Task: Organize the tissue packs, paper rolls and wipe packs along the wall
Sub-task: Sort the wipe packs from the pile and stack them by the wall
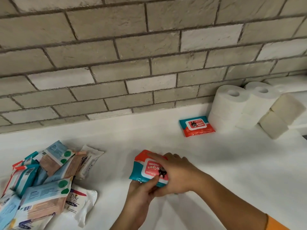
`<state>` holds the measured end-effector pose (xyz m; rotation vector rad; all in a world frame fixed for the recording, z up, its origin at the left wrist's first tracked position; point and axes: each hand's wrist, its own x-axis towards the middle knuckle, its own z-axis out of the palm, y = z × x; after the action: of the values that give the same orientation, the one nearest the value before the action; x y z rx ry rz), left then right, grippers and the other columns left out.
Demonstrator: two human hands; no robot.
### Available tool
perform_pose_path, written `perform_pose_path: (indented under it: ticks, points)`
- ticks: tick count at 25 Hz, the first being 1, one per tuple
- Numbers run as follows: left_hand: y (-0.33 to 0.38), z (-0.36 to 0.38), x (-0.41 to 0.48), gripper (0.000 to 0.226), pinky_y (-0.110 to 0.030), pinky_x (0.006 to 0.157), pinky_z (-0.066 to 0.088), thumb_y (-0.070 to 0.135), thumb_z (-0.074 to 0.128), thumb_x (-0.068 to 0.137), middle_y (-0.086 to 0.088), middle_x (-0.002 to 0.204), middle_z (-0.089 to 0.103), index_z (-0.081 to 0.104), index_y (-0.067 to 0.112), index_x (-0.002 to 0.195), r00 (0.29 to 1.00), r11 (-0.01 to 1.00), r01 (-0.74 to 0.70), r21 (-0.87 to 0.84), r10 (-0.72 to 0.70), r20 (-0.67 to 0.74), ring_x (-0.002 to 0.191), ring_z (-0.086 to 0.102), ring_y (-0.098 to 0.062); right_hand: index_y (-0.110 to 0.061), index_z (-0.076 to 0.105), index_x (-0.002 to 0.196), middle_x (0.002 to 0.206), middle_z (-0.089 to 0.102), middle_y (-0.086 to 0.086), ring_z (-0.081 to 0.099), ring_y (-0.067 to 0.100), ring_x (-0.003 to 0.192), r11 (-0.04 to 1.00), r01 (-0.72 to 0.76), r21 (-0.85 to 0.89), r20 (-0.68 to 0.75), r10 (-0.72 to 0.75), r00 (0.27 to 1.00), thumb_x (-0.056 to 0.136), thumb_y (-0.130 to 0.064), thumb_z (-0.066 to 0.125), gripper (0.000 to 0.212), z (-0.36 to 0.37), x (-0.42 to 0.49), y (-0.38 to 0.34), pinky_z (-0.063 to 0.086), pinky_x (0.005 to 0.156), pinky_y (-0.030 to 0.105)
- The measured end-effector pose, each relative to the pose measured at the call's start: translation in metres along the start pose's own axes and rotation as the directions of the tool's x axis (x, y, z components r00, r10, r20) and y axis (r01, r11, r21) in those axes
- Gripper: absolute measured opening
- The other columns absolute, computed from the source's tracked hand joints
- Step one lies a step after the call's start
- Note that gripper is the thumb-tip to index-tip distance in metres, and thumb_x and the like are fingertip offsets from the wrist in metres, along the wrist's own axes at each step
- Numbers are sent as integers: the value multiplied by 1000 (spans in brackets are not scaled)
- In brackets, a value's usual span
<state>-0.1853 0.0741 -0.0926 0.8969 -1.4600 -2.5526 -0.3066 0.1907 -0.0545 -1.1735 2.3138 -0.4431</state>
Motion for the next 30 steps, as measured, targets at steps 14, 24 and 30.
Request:
perform_pose_path:
  ticks: [14,24,30]
  points:
    - [37,-20,23,33,-42,91,57,13,63,95,-19,117,72,62,4,127,978,989,-147,-25,142,-150,109,71,-34,-44,19,144,137,44,-13,47,9,125,988,42,148,-252,-3,968,67,-55,87,104,-21,34,-2,47,109,36]
    - [57,-11,25,23,-43,85,59,10,59,98,-16,110,75,68,8,119,973,980,-190,62,196,-122,100,74,-32,-56,22,144,129,52,-22,59,9,115,886,-81,457,-242,211,947,68,-69,81,97,-19,9,-1,57,95,31]
    - [75,2,39,10,-39,71,61,21,64,98,-8,96,79,71,18,105,953,960,-96,264,165,-255,80,77,-26,-21,67,126,117,76,6,74,25,106,409,-126,904,98,89,991,85,-20,81,43,-3,20,15,57,97,44]
